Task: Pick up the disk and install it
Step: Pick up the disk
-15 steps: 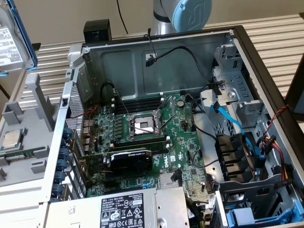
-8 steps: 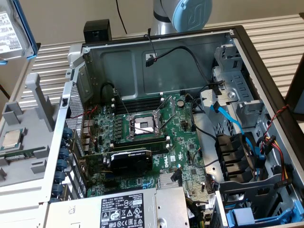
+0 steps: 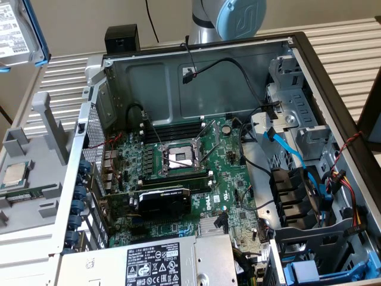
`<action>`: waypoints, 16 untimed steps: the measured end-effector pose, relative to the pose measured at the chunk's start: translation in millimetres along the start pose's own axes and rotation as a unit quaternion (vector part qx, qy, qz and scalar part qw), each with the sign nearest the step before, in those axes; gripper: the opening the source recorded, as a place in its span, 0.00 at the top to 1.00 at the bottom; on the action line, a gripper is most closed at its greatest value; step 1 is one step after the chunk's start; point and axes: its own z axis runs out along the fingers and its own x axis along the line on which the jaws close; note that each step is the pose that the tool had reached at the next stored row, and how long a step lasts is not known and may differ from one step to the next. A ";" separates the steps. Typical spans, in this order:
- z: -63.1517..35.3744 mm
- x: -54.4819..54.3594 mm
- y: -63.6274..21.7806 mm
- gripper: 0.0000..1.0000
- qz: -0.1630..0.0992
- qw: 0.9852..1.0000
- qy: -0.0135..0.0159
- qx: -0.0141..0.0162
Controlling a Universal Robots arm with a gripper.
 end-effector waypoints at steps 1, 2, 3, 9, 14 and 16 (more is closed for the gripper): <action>-0.1 0.1 -1.1 0.63 0.000 1.000 0.000 0.000; -0.3 0.1 -2.3 0.63 0.000 1.000 0.000 0.000; -0.5 0.2 -3.7 0.63 0.000 1.000 0.000 0.000; -1.2 0.4 -7.8 0.63 0.000 1.000 0.000 0.000; -4.5 0.9 -21.7 0.63 0.000 1.000 0.000 0.000; -7.1 1.2 -29.3 0.63 0.000 1.000 0.000 0.000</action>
